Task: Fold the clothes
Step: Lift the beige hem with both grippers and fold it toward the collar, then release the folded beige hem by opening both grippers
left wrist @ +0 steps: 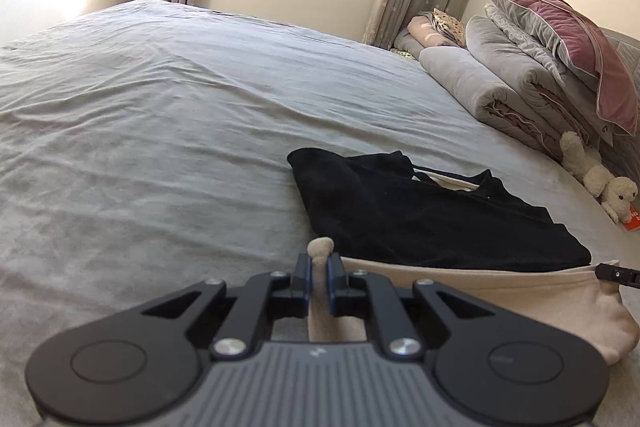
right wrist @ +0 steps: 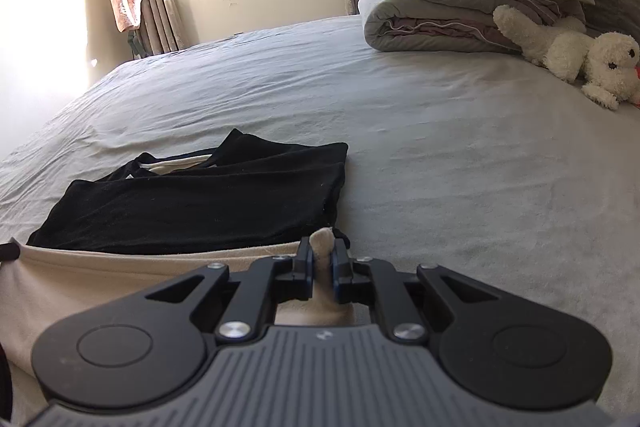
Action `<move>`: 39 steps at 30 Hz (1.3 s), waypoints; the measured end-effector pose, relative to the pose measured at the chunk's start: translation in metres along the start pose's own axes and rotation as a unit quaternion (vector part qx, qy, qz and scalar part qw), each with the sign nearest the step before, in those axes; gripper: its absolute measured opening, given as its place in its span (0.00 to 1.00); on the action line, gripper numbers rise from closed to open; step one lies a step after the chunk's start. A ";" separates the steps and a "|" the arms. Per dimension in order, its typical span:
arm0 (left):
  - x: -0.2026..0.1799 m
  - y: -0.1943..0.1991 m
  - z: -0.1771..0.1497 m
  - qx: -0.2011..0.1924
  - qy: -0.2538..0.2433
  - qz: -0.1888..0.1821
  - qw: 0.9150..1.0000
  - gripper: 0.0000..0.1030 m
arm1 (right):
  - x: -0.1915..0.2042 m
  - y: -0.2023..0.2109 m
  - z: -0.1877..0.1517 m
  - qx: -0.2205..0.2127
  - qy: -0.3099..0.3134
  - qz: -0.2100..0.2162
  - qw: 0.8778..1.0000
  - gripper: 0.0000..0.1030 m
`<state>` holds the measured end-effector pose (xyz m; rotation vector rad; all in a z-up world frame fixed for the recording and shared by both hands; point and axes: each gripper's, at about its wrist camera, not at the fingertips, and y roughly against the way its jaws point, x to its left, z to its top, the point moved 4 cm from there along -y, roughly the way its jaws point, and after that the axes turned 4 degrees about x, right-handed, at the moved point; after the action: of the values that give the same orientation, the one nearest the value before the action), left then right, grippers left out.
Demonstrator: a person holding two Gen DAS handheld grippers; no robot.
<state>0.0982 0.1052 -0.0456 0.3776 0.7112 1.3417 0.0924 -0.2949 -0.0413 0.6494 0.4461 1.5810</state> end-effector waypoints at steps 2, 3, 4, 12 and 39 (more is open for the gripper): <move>0.002 -0.006 0.000 0.001 0.004 0.000 1.000 0.08 | 0.001 -0.006 -0.001 -0.001 0.008 -0.009 1.000 0.10; 0.003 -0.008 -0.001 0.001 0.007 -0.001 1.000 0.08 | 0.001 -0.009 -0.002 -0.001 0.011 -0.012 1.000 0.10; 0.004 -0.010 -0.002 0.001 0.008 0.000 1.000 0.08 | 0.001 -0.012 -0.003 -0.001 0.013 -0.015 1.000 0.10; -0.009 -0.010 -0.008 -0.006 -0.040 0.030 0.999 0.17 | 0.007 -0.016 -0.011 -0.019 0.030 -0.035 0.999 0.18; 0.019 0.032 -0.050 0.167 0.171 -0.134 0.962 0.55 | -0.052 0.053 -0.052 0.121 -0.264 0.103 0.951 0.42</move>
<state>0.0420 0.1227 -0.0667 0.3049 1.2406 1.0376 0.0203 -0.3482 -0.0551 1.3012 0.1718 1.4804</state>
